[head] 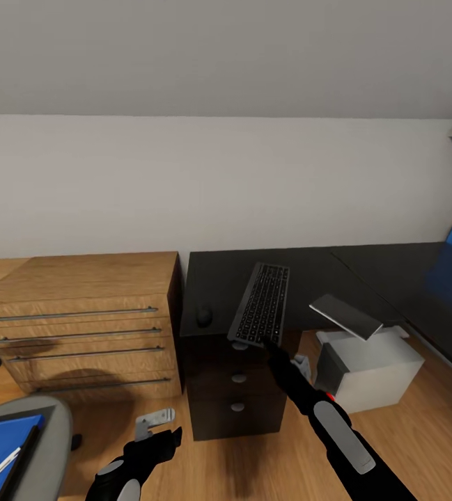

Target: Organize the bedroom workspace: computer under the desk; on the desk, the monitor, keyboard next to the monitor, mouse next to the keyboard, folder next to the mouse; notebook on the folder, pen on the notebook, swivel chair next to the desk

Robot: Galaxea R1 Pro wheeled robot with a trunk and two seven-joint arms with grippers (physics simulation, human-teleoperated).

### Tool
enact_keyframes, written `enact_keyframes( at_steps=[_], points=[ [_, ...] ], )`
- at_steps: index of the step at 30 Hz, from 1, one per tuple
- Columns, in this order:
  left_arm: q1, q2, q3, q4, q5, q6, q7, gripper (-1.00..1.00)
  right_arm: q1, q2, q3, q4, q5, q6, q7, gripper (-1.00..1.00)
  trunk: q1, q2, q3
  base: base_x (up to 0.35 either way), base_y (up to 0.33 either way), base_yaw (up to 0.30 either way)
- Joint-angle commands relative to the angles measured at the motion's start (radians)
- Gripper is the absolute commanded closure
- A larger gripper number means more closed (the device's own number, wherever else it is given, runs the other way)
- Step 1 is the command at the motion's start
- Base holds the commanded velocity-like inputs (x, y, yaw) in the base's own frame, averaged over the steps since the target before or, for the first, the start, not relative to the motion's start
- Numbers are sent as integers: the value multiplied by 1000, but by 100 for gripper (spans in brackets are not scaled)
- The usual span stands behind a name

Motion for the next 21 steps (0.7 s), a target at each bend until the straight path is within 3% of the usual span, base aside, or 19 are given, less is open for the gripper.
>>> enact_keyframes(
  at_steps=[1,21],
  points=[
    [-1,0,-1,-1,11,2,10,-100,-1,-1,2,0,-9,0,2,-100,-4,7,2,0,0,0],
    [-1,0,-2,-1,11,2,10,-100,-1,-5,-11,8,-7,-5,3,-100,-12,21,9,0,0,0]
  ],
)
